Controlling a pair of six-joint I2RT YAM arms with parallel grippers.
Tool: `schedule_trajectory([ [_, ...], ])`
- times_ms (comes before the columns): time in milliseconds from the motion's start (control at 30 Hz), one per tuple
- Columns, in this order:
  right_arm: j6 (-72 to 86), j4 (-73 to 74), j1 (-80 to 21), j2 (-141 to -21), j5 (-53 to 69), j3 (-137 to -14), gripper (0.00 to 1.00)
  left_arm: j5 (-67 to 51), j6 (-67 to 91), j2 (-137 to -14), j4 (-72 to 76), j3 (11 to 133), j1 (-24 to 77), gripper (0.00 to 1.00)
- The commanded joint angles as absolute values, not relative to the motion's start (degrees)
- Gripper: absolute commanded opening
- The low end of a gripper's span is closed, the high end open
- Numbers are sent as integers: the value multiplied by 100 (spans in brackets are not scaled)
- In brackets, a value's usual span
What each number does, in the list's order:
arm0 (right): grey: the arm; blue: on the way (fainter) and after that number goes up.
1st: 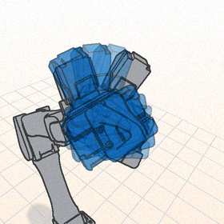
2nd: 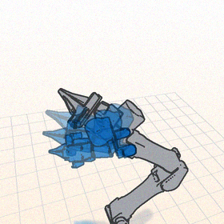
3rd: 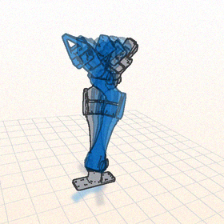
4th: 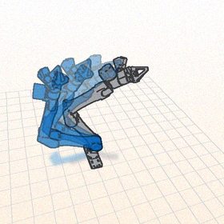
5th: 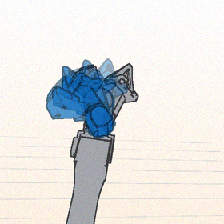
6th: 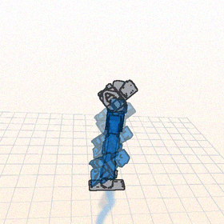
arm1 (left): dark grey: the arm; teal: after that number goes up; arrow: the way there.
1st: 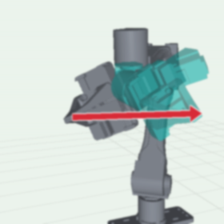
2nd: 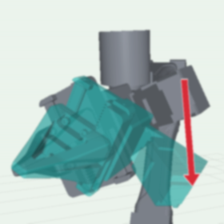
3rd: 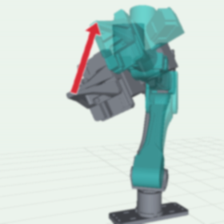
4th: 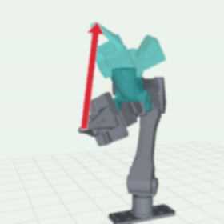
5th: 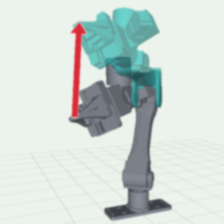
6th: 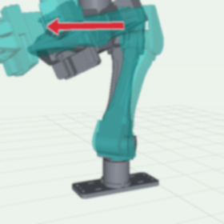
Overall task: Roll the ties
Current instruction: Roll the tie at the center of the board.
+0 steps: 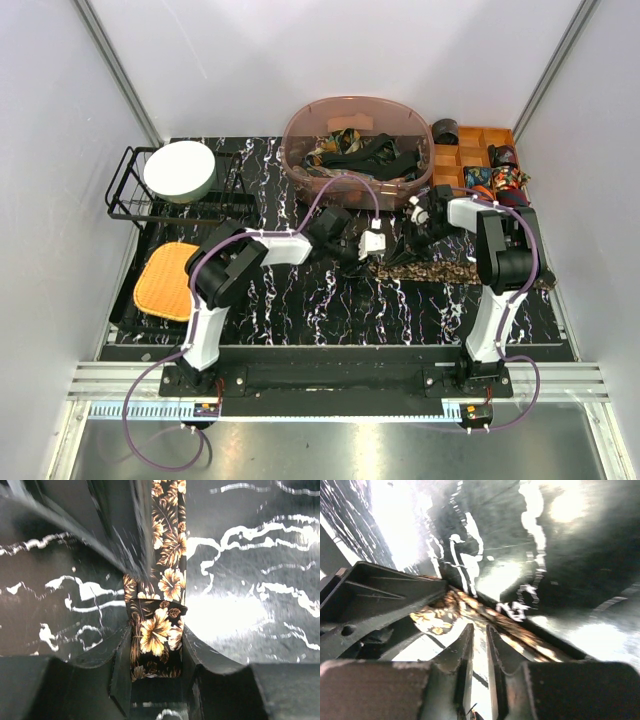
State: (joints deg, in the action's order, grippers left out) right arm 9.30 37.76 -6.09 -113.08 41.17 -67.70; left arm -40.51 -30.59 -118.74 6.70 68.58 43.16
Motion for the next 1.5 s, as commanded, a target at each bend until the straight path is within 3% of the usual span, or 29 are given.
schedule_trajectory([
  [0,694,3929,-536,-11153,4008,-6821,20,-3042,-3683,-12190,-1704,6793,4271,17],
  [400,598,3938,-624,-11663,3778,-6776,15,-2558,-3595,-12155,-2329,7269,4377,21],
  [567,852,3657,-615,-11312,4727,-6847,26,-2321,-3823,-12225,-2443,7216,4561,20],
  [700,1195,3253,-633,-11022,5465,-6636,43,-2285,-3858,-12269,-2513,7233,4588,21],
  [767,1309,3042,-685,-10995,5598,-6513,47,-2303,-3858,-12287,-2514,7260,4588,22],
  [1400,1415,2250,-1099,-11584,5335,-6240,42,-2698,-3841,-12357,-2593,7348,4570,22],
  [1467,1415,2224,-1099,-11610,5282,-6249,37,-2751,-3850,-12366,-2593,7339,4553,22],
])
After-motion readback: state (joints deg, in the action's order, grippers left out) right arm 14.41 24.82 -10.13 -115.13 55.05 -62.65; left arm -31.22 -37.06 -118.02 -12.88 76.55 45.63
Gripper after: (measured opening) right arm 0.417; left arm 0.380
